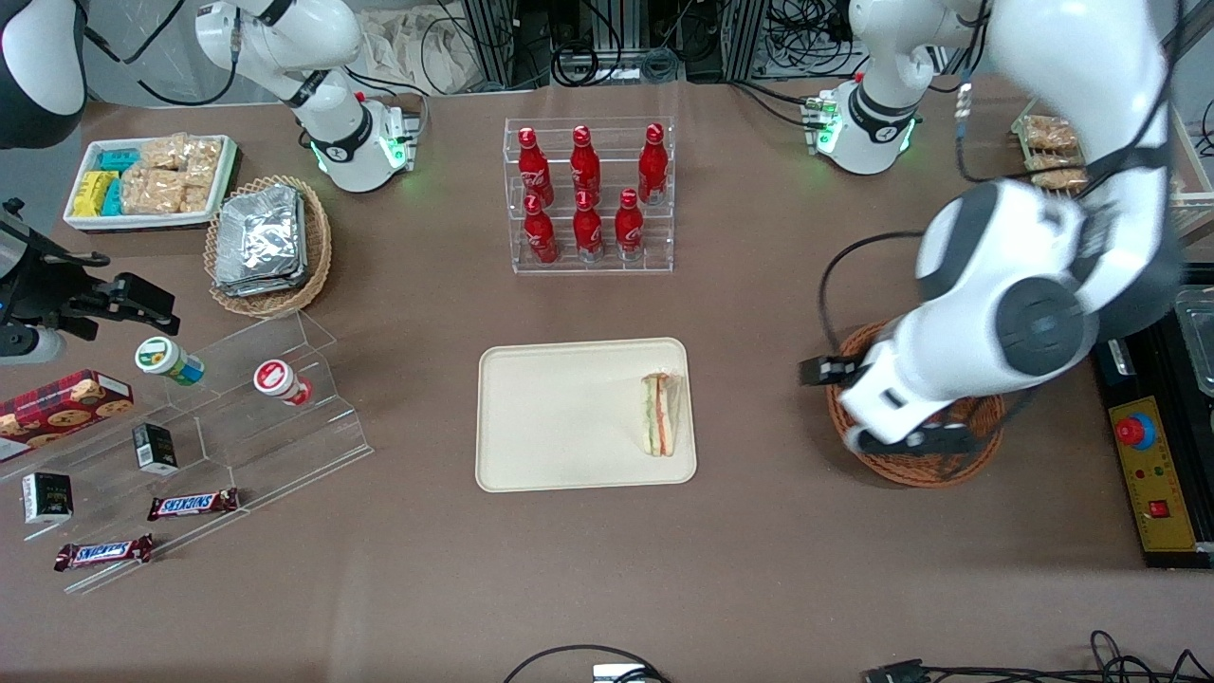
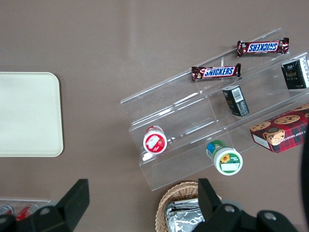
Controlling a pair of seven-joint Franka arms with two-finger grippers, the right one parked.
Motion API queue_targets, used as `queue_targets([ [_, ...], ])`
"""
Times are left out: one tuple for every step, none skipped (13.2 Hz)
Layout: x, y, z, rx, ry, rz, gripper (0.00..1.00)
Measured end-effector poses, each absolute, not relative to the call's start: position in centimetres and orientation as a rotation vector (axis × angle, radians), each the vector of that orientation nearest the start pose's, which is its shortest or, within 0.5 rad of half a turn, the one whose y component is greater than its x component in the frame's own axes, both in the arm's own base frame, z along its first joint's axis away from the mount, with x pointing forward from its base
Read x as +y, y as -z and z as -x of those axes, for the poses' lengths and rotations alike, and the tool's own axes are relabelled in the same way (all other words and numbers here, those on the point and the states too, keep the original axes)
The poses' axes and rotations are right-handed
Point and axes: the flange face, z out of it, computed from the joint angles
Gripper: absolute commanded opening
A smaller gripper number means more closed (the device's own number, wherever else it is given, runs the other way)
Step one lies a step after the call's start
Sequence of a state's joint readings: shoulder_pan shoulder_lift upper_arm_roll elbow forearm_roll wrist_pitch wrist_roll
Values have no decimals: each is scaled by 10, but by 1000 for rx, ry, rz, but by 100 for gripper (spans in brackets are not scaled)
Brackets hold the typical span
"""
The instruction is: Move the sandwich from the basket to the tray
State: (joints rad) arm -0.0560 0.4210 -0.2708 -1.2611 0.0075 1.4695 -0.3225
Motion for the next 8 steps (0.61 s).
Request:
queue_targets([
  [-153,-532,-626,-31,-357,3150,100],
  [-133,-550,-618,-46,-366,3144,100],
  [-118,-565,-611,-58,-374,3138,100],
  [-108,-576,-603,-71,-378,3128,100],
  [-102,-581,-598,-83,-375,3108,100],
  [-98,-582,-594,-82,-373,3083,100],
  [-96,-579,-591,-73,-380,3063,100],
  [-96,-574,-588,-65,-395,3050,100],
])
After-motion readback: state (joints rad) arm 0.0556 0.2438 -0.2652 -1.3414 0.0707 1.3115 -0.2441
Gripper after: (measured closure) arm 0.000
